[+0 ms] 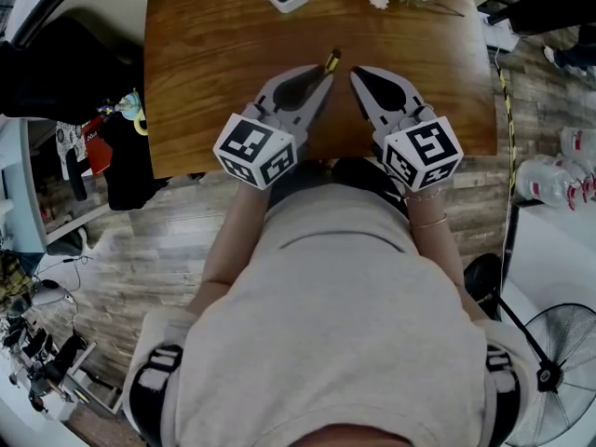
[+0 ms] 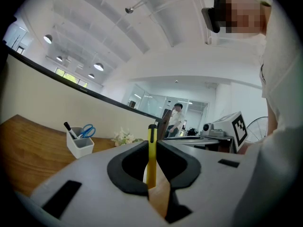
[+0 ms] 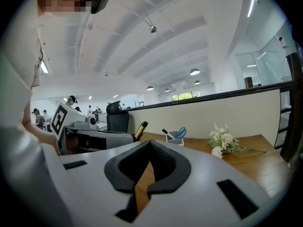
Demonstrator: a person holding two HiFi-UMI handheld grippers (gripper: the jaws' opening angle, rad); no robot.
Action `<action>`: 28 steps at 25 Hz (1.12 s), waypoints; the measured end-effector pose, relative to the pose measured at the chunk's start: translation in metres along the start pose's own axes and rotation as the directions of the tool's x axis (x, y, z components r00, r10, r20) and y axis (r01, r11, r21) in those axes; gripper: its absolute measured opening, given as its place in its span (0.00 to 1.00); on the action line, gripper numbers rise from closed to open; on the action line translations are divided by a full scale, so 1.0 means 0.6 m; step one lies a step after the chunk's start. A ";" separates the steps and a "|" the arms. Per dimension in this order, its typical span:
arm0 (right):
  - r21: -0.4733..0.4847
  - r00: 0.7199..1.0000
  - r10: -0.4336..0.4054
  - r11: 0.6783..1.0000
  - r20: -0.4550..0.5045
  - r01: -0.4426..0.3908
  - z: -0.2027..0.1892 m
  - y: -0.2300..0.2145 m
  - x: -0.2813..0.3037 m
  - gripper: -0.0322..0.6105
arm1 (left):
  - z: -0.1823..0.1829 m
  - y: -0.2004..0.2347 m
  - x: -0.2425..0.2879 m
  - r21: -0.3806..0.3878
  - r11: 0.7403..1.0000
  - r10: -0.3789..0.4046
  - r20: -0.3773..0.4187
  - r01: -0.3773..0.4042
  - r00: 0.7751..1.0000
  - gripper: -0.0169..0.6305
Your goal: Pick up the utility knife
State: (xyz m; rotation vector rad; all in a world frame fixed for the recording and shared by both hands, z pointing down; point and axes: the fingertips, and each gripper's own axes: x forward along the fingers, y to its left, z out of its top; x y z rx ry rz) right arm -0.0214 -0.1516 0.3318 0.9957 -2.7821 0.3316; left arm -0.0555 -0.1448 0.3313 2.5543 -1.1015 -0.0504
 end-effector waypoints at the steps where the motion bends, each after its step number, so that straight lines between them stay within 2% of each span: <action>1: 0.001 1.000 -0.002 1.000 0.000 0.002 0.000 0.000 -0.001 0.06 | -0.001 0.000 0.000 0.000 1.000 0.000 -0.001 0.000 1.000 0.13; 28: -0.001 1.000 0.012 1.000 -0.010 -0.012 -0.009 0.012 -0.018 0.06 | -0.007 -0.010 -0.004 -0.024 1.000 0.007 -0.004 -0.008 1.000 0.13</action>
